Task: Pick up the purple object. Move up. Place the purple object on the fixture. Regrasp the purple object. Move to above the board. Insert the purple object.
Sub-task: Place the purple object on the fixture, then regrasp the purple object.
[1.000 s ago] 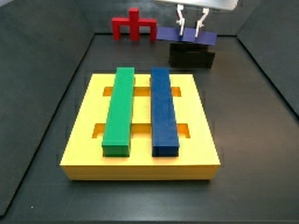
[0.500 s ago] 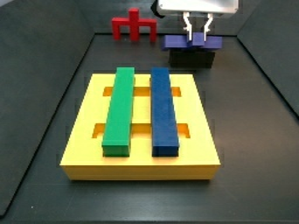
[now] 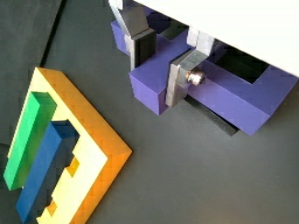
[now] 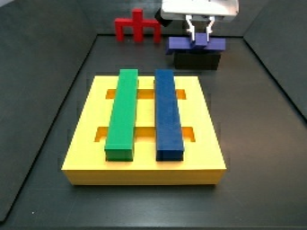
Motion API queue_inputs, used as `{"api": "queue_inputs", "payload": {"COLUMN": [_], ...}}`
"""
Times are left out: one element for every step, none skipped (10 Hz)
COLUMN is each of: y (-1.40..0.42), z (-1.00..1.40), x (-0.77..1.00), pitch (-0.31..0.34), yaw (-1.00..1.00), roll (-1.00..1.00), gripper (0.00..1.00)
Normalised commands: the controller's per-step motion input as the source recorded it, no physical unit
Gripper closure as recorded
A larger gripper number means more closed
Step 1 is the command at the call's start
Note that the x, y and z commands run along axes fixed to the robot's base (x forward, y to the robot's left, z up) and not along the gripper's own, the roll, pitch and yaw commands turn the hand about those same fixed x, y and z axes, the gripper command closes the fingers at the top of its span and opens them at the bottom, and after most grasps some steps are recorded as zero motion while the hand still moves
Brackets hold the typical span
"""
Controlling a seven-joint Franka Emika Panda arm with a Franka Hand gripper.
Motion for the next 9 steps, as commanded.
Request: {"api": "queue_inputs", "payload": {"y": [0.0, 0.0, 0.0, 0.0, 0.0, -0.16, -0.11, -0.15, -0.17], "z": [-0.19, -0.15, -0.03, 0.0, 0.0, 0.14, 0.22, 0.24, 0.2], "x": [0.09, 0.1, 0.07, 0.0, 0.0, 0.0, -0.07, 0.0, 0.0], "pitch": [0.0, 0.0, 0.0, 0.0, 0.0, 0.0, -0.037, 0.0, 0.0], "yaw": [-0.11, -0.11, -0.02, 0.0, 0.0, 0.0, 0.0, 0.0, 0.03], "roll": [0.0, -0.03, 0.0, 0.0, 0.0, 0.55, 0.37, 0.5, 0.61], "gripper": [1.0, 1.0, 1.0, 1.0, 0.0, 0.0, 0.0, 0.0, 0.0]}}
